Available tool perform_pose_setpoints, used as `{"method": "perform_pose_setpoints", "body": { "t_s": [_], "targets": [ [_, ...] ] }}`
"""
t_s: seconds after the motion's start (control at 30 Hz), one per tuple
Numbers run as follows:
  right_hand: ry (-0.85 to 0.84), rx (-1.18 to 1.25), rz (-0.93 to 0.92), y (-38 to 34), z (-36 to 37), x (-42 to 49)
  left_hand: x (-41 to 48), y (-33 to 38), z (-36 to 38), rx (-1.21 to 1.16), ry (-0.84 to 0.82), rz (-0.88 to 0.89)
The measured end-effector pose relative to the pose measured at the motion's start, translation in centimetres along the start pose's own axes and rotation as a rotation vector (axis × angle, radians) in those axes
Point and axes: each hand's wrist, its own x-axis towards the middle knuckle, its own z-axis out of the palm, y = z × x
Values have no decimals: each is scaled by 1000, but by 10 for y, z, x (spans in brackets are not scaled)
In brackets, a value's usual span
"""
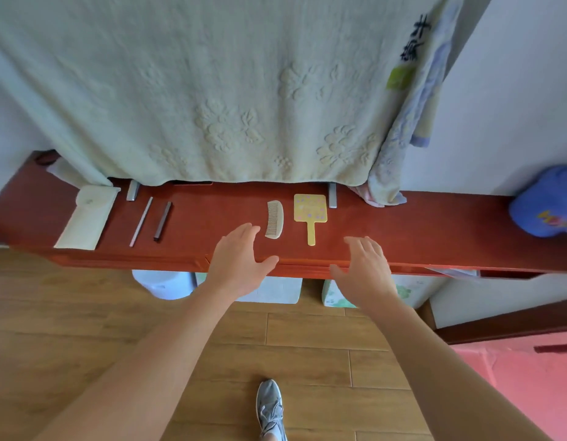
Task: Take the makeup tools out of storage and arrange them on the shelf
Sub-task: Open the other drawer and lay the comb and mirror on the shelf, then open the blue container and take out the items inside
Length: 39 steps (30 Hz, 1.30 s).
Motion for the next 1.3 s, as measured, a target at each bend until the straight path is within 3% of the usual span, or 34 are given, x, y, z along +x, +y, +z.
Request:
{"method": "perform_pose_setpoints", "body": {
  "t_s": [0.53, 0.73, 0.9, 1.3],
  "targets": [
    [32, -43, -46, -15, -127, -102, -98, 99, -81, 106, -67, 45],
    [67, -30, -43, -4, -160, -137, -123, 126, -105, 135, -17, 73],
    [119, -40, -46, 10, -181, -161, -130, 147, -112, 141, 7, 163],
    [313, -142, 163, 24, -207, -184, -80, 179, -110, 177, -53, 492]
  ]
}}
